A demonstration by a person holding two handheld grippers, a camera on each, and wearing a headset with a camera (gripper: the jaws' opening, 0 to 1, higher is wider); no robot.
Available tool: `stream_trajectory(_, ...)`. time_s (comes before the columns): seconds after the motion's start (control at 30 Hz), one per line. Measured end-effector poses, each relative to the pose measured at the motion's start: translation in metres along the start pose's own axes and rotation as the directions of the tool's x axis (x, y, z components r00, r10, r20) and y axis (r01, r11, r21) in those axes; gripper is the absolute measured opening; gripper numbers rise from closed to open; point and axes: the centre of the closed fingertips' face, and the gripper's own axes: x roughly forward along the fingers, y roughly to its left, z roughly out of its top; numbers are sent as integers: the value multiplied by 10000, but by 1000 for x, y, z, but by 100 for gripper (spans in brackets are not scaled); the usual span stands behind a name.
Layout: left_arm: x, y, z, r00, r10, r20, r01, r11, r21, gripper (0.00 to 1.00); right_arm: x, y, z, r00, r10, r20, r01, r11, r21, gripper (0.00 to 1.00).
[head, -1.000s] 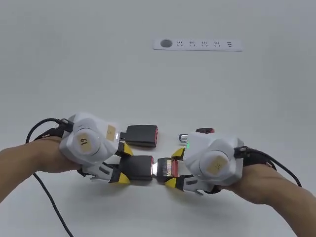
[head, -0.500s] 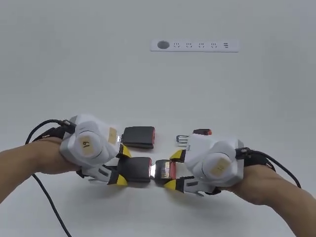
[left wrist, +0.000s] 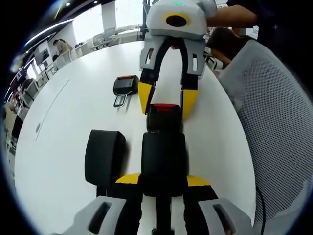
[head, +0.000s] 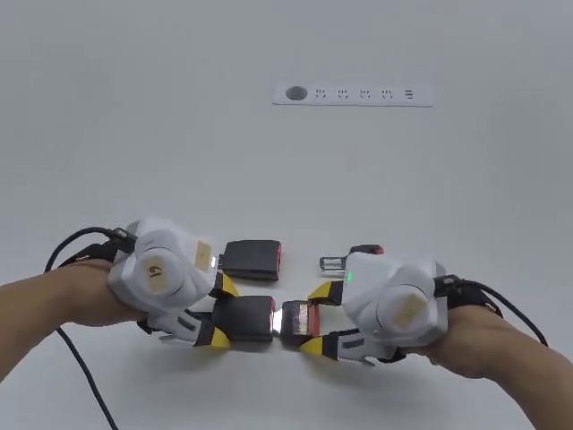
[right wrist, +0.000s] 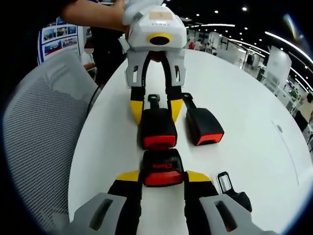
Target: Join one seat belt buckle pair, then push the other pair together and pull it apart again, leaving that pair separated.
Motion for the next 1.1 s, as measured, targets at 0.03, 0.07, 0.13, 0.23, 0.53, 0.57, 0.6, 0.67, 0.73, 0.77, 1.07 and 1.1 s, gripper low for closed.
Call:
stream_trajectory(0.03,0,0,0,10000,-5,58,6,10000,-32,33,0,0,-1,10000,15,9,-15,10000,-1,29)
stream_trajectory(0.07,-1,-1,-2,9998,-11,206,13,10000,-81,32,-1,-1,-1,9999,61,92,-60,9999,-82,29)
stream_trajectory(0.13,-2,0,-2,9989,54,468,-42,9997,-247,32,-1,-1,-1,9996,88,256,-87,10000,-36,29)
stream_trajectory(0.23,-1,-2,1,9994,51,338,-44,9998,-190,33,-2,0,0,9999,104,135,-103,9999,-110,30)
stream_trajectory(0.53,-2,-1,0,9991,79,406,-71,9998,-201,33,-1,2,-2,9999,153,2,-152,9936,-1118,32)
stream_trajectory(0.57,-2,-2,0,9991,104,420,-95,9997,-216,33,-2,2,-2,9999,148,16,-145,9937,-1110,32)
stream_trajectory(0.6,-2,-2,0,9989,140,440,-128,9996,-267,34,-2,2,-1,9999,130,36,-125,9932,-1156,32)
stream_trajectory(0.67,-4,-1,-3,9989,223,423,-208,9991,-367,34,-4,1,0,9999,130,89,-119,9939,-1101,32)
stream_trajectory(0.73,-7,-1,-2,9982,298,527,-272,9983,-507,35,-7,2,2,9998,125,134,-110,9941,-1079,32)
stream_trajectory(0.77,-8,-1,-2,9977,332,596,-297,9979,-582,36,-8,0,1,9998,97,165,-79,9942,-1072,33)
stream_trajectory(1.07,-24,1,10,9936,640,932,-564,9950,-818,40,-23,-7,-1,9997,-75,221,96,9951,-981,39)
stream_trajectory(1.1,-25,2,10,9932,671,951,-593,9948,-826,41,-24,-8,-2,9997,-94,212,115,9952,-972,40)
